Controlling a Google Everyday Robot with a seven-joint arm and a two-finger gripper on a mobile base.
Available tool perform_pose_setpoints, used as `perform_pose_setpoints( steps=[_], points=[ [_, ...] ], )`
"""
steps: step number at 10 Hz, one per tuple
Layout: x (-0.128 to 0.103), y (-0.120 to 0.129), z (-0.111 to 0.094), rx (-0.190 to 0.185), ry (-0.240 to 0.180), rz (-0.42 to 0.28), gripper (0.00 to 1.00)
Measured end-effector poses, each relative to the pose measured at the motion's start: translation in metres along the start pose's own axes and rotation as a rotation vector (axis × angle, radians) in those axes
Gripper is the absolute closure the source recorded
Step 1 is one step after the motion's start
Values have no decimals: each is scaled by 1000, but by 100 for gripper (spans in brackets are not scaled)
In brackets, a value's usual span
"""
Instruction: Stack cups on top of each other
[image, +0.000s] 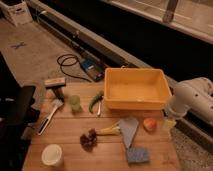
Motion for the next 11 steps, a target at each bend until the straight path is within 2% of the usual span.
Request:
perform_pose_setpoints(
  steps=[9,11],
  points=[
    [0,0,0,1,2,-1,26],
    [-4,-3,-5,18,30,-34,26]
  ],
)
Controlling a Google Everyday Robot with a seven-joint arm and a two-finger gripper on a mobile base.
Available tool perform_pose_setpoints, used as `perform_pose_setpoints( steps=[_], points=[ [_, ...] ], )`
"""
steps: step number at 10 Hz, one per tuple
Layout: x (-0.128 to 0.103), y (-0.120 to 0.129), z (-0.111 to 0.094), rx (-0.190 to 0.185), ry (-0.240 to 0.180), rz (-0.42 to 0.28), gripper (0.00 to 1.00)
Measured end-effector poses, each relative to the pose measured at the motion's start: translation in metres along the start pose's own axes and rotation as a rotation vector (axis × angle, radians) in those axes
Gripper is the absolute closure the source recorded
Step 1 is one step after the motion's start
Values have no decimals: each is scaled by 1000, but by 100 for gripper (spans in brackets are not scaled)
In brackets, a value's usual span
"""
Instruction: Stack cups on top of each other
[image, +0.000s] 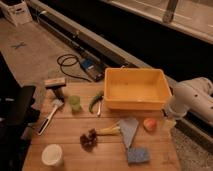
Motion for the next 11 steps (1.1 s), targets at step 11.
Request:
perform_pose_setpoints(
  steps=[11],
  points=[
    [-226,84,-10,-64,-80,-633,26]
  ],
)
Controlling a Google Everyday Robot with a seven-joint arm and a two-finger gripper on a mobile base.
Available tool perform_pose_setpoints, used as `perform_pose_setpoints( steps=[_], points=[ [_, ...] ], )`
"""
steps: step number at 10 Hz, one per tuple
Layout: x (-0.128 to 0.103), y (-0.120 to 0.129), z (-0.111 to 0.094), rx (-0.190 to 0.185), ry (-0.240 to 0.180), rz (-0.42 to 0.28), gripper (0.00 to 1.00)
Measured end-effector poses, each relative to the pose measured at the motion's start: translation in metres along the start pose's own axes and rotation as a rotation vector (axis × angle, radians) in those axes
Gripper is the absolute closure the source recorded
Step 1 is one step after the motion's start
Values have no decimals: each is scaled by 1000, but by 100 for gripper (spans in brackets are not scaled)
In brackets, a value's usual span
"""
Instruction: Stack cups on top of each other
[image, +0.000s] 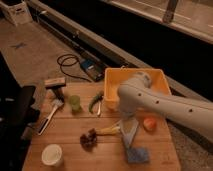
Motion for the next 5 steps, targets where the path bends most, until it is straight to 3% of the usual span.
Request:
perform_pose_setpoints(
  steps=[1,2,5],
  points=[
    [-28,13,2,-6,-23,-77,26],
    [-41,20,4,-11,-35,-112,26],
    [-44,23,4,-10,-37,-120,26]
  ],
)
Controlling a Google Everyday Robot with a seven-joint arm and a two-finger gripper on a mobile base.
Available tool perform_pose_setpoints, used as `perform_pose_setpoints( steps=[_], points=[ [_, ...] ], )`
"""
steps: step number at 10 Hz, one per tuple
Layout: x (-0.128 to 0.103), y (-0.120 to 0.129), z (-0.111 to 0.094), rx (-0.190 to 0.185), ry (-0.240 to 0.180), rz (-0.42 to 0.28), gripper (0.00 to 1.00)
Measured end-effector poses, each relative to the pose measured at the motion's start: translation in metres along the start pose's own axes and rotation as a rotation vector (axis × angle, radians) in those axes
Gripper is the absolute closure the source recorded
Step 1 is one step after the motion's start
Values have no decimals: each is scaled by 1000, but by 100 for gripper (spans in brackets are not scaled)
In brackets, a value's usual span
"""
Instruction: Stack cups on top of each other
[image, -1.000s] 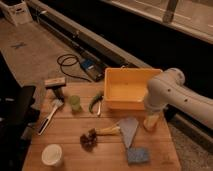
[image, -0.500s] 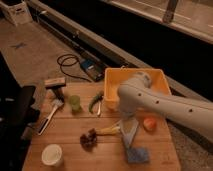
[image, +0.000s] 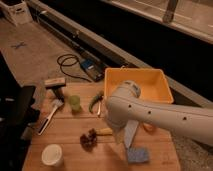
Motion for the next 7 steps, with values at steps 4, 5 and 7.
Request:
perform_pose_setpoints(
  steps=[4,5,7],
  points=[
    [-12,-10,-3,7,30,-55,26],
    [-20,-16,-2,7,37,-83,26],
    [-60,-36,6,6,38,-165,26]
  ],
)
